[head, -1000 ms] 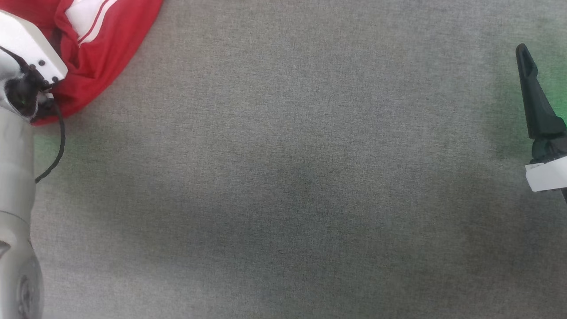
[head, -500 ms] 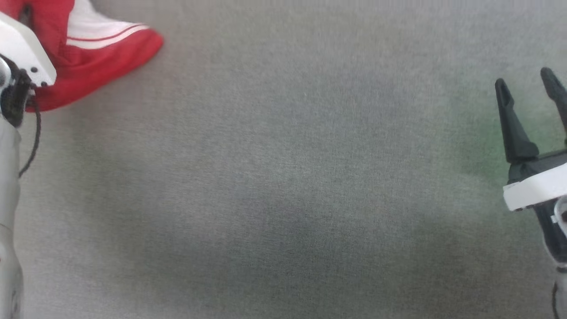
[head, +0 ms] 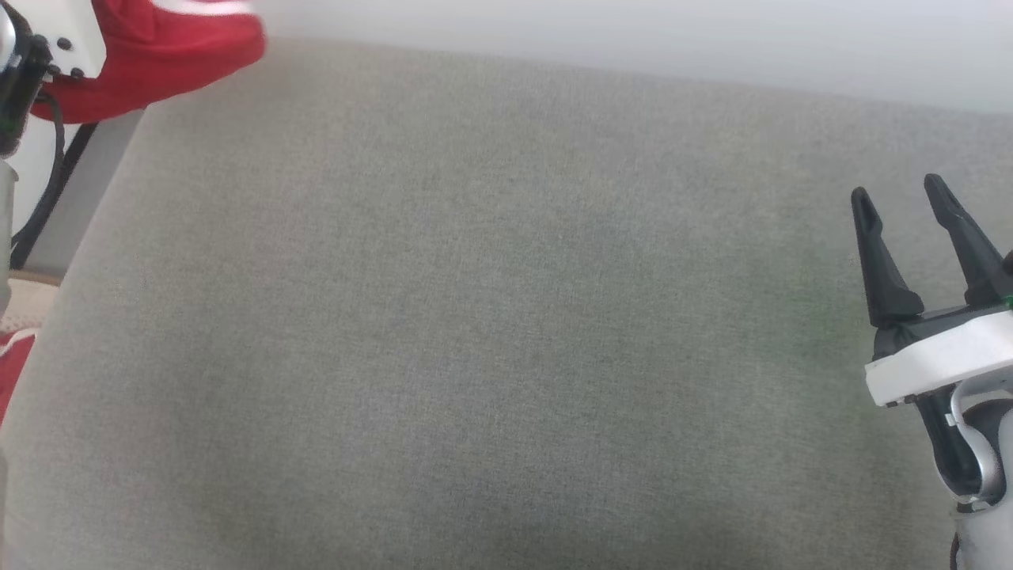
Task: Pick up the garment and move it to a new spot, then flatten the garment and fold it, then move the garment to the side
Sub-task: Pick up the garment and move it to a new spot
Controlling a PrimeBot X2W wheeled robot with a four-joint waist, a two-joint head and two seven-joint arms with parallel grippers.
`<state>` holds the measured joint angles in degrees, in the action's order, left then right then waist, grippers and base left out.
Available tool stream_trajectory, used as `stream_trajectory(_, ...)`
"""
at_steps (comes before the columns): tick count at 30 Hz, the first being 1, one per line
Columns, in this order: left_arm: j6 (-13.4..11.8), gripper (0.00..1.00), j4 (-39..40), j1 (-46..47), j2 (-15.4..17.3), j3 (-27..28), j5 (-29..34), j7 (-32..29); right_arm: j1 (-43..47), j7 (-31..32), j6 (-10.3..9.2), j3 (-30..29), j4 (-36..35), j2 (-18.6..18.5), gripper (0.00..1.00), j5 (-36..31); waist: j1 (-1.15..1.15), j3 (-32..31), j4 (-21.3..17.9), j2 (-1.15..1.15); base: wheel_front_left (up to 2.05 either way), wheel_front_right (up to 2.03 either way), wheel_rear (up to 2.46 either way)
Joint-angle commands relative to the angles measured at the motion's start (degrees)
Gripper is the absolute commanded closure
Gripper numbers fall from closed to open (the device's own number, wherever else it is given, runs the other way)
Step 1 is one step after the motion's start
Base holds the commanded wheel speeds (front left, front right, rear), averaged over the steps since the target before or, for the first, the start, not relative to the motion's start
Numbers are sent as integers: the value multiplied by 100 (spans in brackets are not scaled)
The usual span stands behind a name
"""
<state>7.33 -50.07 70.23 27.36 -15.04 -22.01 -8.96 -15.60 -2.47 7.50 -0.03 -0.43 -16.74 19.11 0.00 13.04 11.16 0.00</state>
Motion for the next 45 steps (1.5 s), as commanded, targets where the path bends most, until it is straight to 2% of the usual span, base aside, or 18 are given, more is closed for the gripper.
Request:
stream_trajectory(1, 5, 100, 403, -154, 98, -119, -174, -217, 60, -57, -2, -60, 19, 38, 0, -17, 0, -183, -52, 0, 0, 0, 0)
stream_trajectory(2, 5, 100, 403, -154, 98, -119, -174, -217, 60, -57, -2, -60, 19, 38, 0, -17, 0, -183, -52, 0, 0, 0, 0)
stream_trajectory(9, 4, 100, 1857, -619, 352, -196, -499, -934, 121, -122, -2, -298, 79, 125, 0, -97, 0, -352, -356, 0, 0, 0, 0)
stream_trajectory(14, -211, 100, 3230, -1168, 388, -276, -665, -1637, 143, -180, -2, -578, 153, 187, 0, -159, 0, -373, -787, 0, 0, 0, 0)
stream_trajectory(23, -550, 100, 4681, -1753, 164, -593, -851, -2494, 29, -341, -2, -743, 414, 351, 0, -178, 0, -226, -1599, 0, 0, 0, 0)
stream_trajectory(33, -693, 100, 4943, -2241, -278, -1208, -890, -2909, 11, -622, -2, -659, 813, 519, 0, -136, 0, -55, -2262, 0, 0, 0, 0)
stream_trajectory(41, -688, 100, 4266, -2946, -443, -1758, -900, -3129, -90, -824, -2, -427, 1086, 658, 0, -94, 0, 102, -2558, 0, 0, 0, 0)
stream_trajectory(45, -563, 100, 3735, -3214, -481, -2009, -905, -3193, -138, -894, -2, -271, 1226, 695, 0, -45, 0, 148, -2668, 0, 0, 0, 0)
